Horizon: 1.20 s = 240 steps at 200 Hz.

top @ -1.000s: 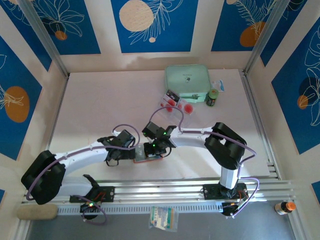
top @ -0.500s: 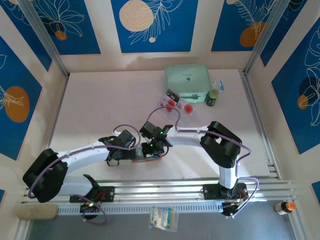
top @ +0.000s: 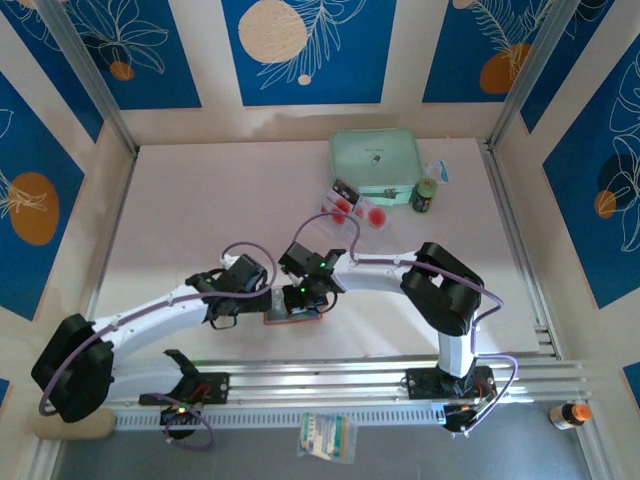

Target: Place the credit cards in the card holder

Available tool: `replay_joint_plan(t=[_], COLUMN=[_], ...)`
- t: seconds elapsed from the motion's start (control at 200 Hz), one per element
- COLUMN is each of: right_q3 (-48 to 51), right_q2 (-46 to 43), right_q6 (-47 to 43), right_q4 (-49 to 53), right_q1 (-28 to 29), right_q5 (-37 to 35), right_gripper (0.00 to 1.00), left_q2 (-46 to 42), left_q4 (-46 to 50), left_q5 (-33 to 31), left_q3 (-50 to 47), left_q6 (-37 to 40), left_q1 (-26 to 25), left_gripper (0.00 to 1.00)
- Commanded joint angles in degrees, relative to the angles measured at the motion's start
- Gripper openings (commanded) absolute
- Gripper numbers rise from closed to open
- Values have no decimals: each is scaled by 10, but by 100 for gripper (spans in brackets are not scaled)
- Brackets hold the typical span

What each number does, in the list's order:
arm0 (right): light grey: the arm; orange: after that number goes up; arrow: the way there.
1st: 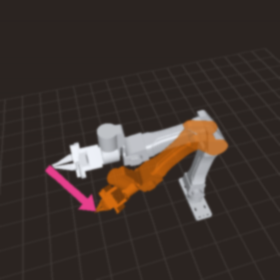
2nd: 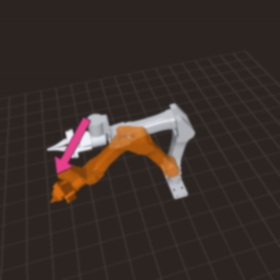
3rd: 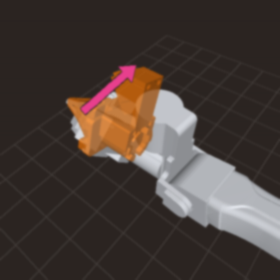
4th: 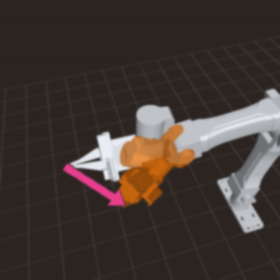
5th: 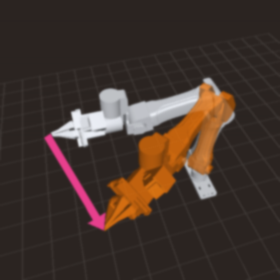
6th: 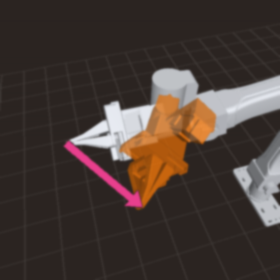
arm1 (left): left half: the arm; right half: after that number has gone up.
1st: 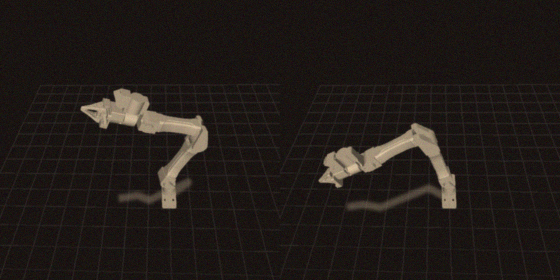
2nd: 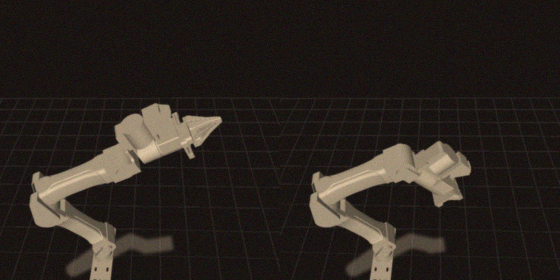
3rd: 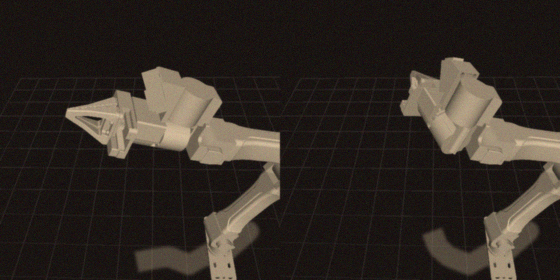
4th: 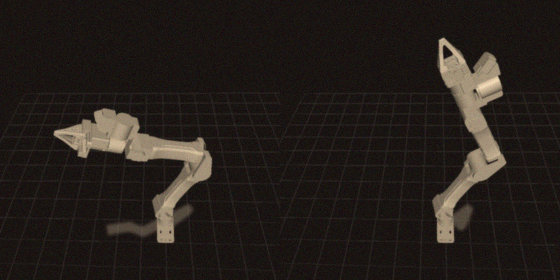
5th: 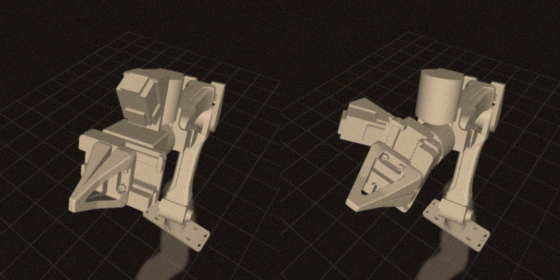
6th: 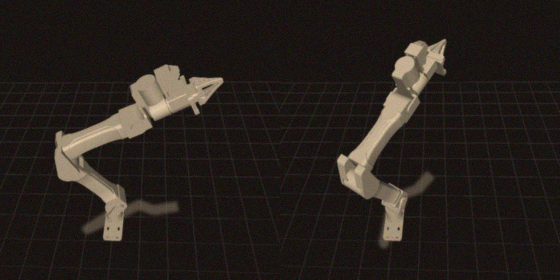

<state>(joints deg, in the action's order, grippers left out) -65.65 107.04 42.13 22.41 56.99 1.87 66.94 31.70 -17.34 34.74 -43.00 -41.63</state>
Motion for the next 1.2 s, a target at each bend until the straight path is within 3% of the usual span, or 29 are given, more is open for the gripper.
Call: replay_joint_plan(t=[0.0, 0.53, 0.73, 1.195], right_q3=[-2, 73, 83, 120], right_q2=[-41, -123, -110, -61], right_q6=[-10, -36, -40, -66], right_q4=[17, 15, -2, -15], right_q1=[-9, -74, -76, -94], right_q5=[2, 6, 19, -4], right_gripper=[0, 0, 0, 0], left_q2=[-22, -45, -29, 4], left_q4=[28, -142, -203, -227], left_q5=[-19, 36, 61, 89], left_q3=[24, -29, -60, -67], left_q6=[7, 7, -15, -9], left_q1=[9, 13, 15, 16], left_gripper=[100, 100, 100, 100])
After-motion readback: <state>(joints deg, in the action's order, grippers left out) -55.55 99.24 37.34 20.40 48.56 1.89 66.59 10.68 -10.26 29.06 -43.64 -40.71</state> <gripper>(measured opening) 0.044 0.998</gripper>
